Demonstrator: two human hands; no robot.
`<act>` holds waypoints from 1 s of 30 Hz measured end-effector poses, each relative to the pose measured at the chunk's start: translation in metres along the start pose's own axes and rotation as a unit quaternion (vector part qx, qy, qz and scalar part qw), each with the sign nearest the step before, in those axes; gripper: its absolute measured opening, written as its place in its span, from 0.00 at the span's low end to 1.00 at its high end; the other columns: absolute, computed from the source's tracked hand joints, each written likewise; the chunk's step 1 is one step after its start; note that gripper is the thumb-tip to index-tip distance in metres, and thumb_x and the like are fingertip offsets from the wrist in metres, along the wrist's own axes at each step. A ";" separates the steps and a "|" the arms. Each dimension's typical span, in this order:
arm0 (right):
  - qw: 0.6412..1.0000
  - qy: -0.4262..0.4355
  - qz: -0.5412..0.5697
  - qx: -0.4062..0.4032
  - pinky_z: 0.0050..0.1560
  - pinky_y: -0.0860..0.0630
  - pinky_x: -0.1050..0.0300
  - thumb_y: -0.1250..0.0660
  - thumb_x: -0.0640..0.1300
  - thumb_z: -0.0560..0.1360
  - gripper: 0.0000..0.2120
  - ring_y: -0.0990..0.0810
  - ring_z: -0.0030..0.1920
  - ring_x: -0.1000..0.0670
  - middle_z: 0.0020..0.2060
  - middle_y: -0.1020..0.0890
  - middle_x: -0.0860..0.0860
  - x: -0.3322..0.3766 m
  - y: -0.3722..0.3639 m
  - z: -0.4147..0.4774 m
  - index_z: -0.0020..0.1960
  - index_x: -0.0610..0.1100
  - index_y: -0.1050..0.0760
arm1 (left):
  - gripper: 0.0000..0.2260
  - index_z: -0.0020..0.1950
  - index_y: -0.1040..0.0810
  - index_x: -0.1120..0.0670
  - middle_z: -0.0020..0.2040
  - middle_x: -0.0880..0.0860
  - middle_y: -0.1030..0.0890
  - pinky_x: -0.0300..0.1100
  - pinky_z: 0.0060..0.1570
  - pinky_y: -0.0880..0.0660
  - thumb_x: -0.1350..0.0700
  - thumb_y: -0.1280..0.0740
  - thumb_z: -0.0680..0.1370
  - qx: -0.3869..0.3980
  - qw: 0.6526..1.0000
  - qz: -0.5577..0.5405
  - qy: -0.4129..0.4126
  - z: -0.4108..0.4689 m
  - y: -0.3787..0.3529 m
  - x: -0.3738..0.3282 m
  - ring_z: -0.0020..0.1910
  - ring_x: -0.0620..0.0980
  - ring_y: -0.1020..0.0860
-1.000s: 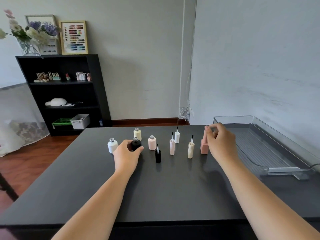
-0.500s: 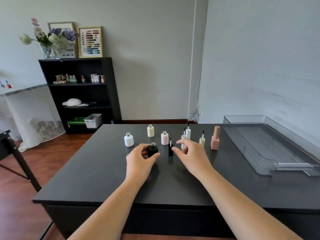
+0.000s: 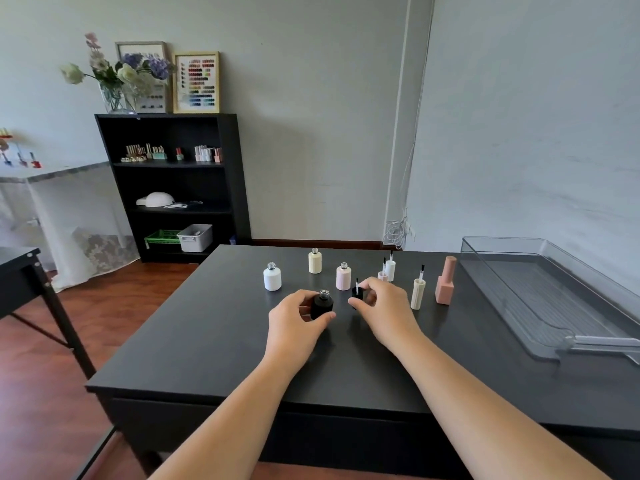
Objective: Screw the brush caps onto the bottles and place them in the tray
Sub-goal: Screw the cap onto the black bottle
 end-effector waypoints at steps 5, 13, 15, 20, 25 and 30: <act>0.998 0.024 0.050 0.015 0.40 0.32 0.73 0.27 0.46 0.70 0.08 0.23 0.42 0.63 0.38 0.22 0.59 0.005 0.015 -0.020 0.42 0.49 0.26 | 0.14 0.53 0.22 0.45 0.50 0.43 0.21 0.27 0.42 0.30 0.54 0.26 0.70 0.011 0.999 0.031 -0.029 -0.001 -0.002 -0.006 0.48 0.39 0.24; 0.988 0.040 0.150 0.002 0.42 0.28 0.69 0.39 0.46 0.79 0.09 0.22 0.38 0.58 0.39 0.19 0.62 -0.001 0.031 -0.051 0.56 0.54 0.23 | 0.16 0.56 0.22 0.45 0.49 0.42 0.22 0.29 0.45 0.29 0.55 0.27 0.70 0.040 0.990 0.084 -0.101 -0.004 -0.009 -0.015 0.48 0.42 0.25; 0.988 0.047 0.148 -0.013 0.39 0.31 0.72 0.42 0.46 0.80 0.11 0.25 0.35 0.60 0.33 0.21 0.66 -0.004 0.033 -0.054 0.57 0.55 0.23 | 0.17 0.56 0.23 0.46 0.48 0.41 0.22 0.26 0.44 0.30 0.56 0.26 0.69 0.044 0.990 0.087 -0.104 -0.005 -0.010 -0.016 0.48 0.38 0.25; 0.984 0.030 0.174 -0.013 0.49 0.26 0.60 0.41 0.43 0.80 0.12 0.22 0.44 0.54 0.46 0.18 0.53 -0.011 0.031 -0.052 0.58 0.54 0.24 | 0.13 0.49 0.24 0.45 0.46 0.40 0.22 0.25 0.43 0.31 0.56 0.26 0.68 0.042 0.989 0.090 -0.109 -0.006 -0.010 -0.017 0.47 0.34 0.26; 0.969 0.001 0.238 -0.071 0.43 0.26 0.66 0.33 0.43 0.75 0.04 0.22 0.39 0.55 0.37 0.19 0.55 -0.021 0.040 -0.051 0.47 0.51 0.23 | 0.15 0.48 0.24 0.45 0.46 0.41 0.22 0.33 0.50 0.27 0.59 0.26 0.68 0.035 0.990 0.072 -0.116 -0.006 -0.010 -0.017 0.49 0.40 0.24; 0.970 0.013 0.230 -0.073 0.38 0.29 0.71 0.33 0.44 0.75 0.02 0.25 0.35 0.58 0.36 0.19 0.51 -0.017 0.040 -0.053 0.47 0.50 0.22 | 0.15 0.48 0.23 0.45 0.45 0.42 0.21 0.37 0.53 0.25 0.61 0.26 0.67 0.043 0.988 0.070 -0.133 -0.007 -0.012 -0.020 0.49 0.41 0.24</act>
Point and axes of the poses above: each hand's wrist, its own z-axis towards the middle knuckle, its own y-axis out of the back of the hand, x = y × z, the point moved 7 cm from there along z, towards the middle knuckle
